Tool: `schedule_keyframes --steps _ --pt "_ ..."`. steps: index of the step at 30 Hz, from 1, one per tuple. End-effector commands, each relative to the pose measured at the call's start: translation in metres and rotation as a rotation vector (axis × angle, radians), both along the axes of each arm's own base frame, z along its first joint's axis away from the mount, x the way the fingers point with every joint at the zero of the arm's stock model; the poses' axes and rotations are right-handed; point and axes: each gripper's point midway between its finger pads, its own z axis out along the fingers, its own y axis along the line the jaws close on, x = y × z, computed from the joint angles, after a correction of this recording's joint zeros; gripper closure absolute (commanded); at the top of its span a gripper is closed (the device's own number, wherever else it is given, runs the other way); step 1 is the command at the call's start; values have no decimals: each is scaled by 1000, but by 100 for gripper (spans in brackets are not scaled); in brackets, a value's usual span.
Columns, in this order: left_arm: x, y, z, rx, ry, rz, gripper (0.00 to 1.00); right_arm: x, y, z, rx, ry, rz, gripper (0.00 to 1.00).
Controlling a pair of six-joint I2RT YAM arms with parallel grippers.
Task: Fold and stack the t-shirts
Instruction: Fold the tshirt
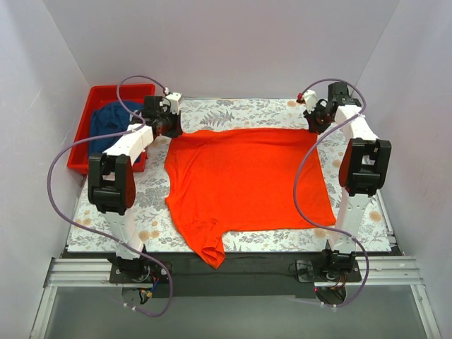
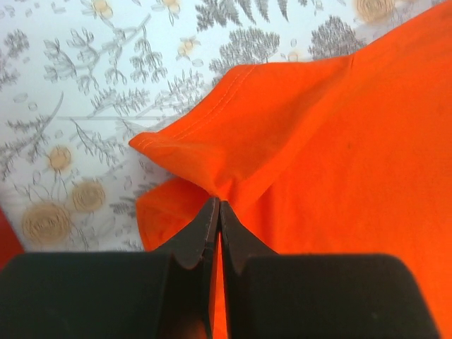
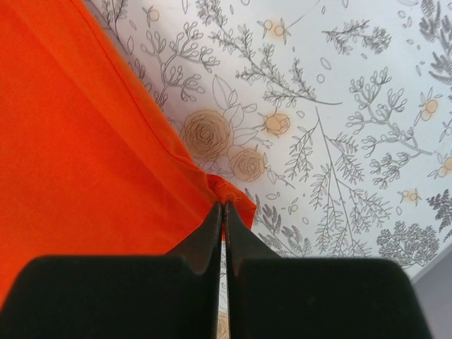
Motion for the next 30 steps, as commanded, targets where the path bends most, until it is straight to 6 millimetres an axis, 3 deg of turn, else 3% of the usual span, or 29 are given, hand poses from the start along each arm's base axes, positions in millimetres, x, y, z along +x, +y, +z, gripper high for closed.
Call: schedule_keyframes --steps 1,9,15,20,30 --pt "-15 5 46 2 -96 -6 100 -6 -6 28 -4 -65 27 99" --pt "-56 9 47 1 -57 -7 100 -44 -2 23 -4 -35 83 99" --pt "-91 9 40 -21 -7 0 100 -61 0 25 -9 -39 109 99" --pt "-112 14 14 -6 69 24 100 -82 -1 11 -24 0 124 99" --pt "-122 18 -43 24 196 60 100 -97 -6 -31 -41 87 109 99"
